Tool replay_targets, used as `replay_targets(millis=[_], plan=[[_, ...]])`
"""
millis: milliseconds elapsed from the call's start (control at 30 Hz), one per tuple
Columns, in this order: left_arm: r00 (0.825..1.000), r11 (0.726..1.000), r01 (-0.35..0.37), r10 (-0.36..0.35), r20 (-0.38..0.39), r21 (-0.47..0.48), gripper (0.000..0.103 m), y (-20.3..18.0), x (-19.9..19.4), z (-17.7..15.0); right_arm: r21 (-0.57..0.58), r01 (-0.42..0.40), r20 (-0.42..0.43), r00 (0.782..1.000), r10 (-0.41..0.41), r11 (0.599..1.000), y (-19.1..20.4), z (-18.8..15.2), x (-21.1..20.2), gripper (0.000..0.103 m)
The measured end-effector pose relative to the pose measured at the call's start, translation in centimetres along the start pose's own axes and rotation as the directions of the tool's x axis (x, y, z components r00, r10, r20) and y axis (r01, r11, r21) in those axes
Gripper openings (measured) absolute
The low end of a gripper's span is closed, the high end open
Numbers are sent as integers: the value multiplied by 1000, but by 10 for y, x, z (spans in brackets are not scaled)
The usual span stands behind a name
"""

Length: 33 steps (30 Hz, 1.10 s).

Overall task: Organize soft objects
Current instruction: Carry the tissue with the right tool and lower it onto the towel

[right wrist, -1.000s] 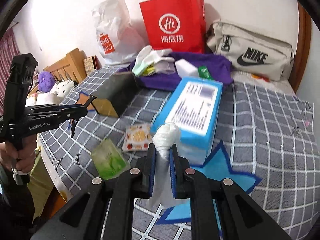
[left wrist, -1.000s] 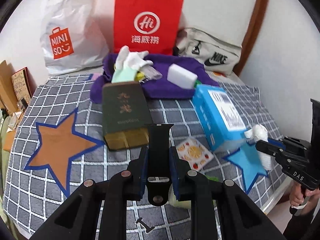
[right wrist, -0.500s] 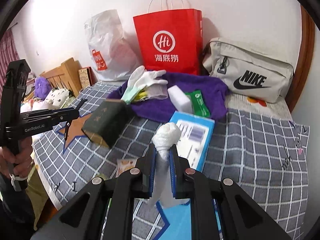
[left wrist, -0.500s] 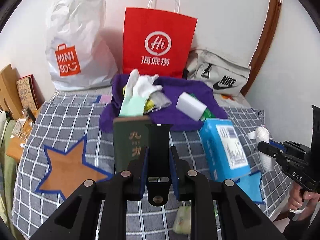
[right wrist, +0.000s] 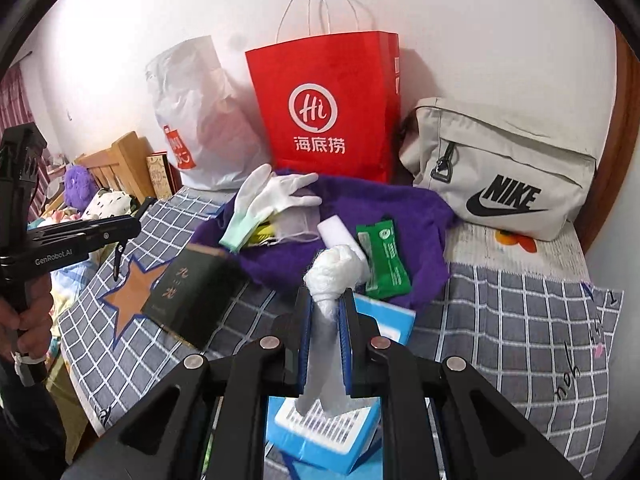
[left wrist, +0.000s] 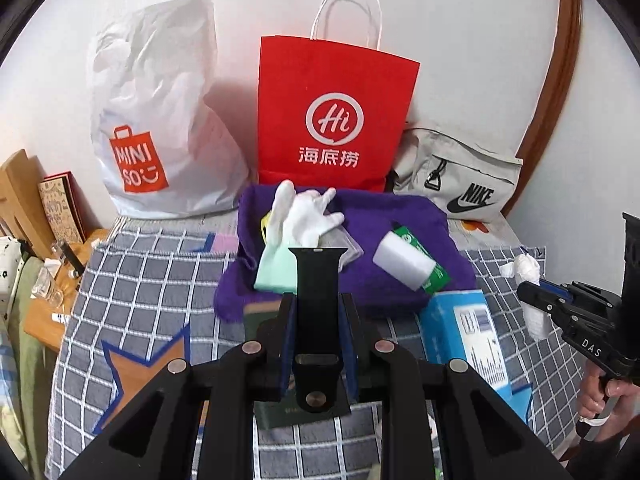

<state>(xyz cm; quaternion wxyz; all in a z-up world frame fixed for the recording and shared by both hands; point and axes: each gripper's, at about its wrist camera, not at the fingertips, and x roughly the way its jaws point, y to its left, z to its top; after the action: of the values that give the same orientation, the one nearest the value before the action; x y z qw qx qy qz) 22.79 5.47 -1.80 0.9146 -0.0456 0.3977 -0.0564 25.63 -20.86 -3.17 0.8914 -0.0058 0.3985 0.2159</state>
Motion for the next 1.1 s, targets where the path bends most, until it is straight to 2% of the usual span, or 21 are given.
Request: replay_targets(millis=[367,900,1100], plan=[[1000,1000,-10,11,-22,26,20,-4,33,32,27,1,-9,1000,0,1000,-27,35,37,13],[998,1000,27,-27,-58,-4,20,-7,97,70,37,7,12,1000,-7,999,-52,88,84,13],[995,999,53,-53,-89,-8,20,-6,123,78,44,4,-11,1000,-4,999,-62,86,107,13]])
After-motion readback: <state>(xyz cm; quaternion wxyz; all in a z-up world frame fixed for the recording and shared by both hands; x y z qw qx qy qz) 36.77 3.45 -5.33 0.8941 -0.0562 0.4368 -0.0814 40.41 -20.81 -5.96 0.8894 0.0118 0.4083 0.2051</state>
